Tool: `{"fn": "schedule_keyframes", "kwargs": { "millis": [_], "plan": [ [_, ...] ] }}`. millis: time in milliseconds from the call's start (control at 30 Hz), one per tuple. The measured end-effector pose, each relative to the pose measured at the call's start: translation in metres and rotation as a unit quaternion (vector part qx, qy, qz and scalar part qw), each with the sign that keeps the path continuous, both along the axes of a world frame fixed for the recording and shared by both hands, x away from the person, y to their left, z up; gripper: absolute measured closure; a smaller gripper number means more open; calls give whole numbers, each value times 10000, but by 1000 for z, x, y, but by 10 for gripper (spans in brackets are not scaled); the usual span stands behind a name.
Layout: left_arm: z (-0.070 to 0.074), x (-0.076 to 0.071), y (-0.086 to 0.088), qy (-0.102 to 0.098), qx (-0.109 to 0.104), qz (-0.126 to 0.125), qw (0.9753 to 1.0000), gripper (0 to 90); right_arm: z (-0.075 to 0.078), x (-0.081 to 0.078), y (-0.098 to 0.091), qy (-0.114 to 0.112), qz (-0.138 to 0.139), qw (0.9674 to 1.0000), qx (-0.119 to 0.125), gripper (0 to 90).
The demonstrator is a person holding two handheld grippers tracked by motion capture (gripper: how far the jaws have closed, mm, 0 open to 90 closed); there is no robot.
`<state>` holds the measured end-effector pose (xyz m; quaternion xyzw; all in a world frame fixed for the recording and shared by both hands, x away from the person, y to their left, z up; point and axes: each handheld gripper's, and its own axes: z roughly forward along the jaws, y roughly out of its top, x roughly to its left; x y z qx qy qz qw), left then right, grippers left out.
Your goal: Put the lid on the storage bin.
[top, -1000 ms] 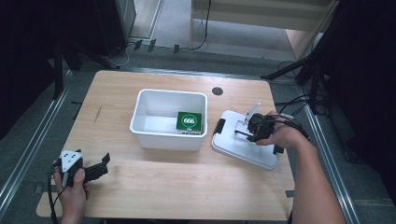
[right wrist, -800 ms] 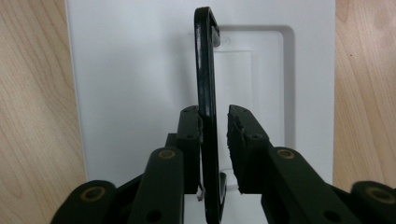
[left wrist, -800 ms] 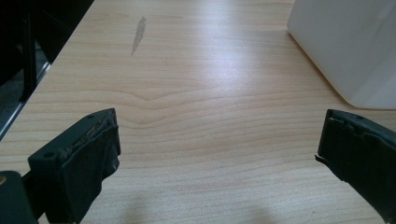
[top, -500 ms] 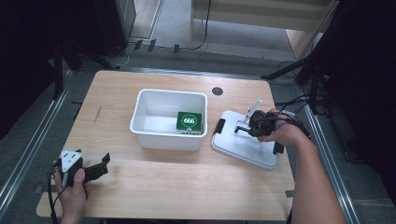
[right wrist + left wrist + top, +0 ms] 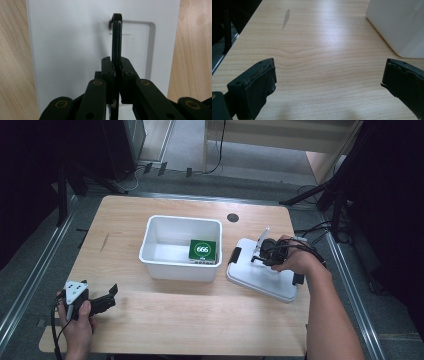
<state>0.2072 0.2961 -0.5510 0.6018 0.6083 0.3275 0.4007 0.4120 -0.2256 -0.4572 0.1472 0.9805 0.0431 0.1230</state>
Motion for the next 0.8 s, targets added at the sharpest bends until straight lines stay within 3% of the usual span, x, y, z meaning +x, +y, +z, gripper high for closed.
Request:
{"fn": "schedule_keyframes", "kwargs": {
  "millis": [67, 267, 633, 800],
  "plan": [
    [0, 0, 0, 4, 0, 0, 10000, 0, 2, -1, 1, 19, 132, 9999, 18, 851],
    [0, 0, 0, 7, 2, -4, 10000, 0, 9, -3, 0, 20, 196, 9998, 85, 852],
    [0, 0, 0, 10, 28, -19, 10000, 0, 41, -8, -11, -109, 318, 9992, 238, 852],
    [0, 0, -1, -1, 32, -13, 10000, 0, 65, -11, -13, -196, 409, 9988, 208, 852]
  ]
}}
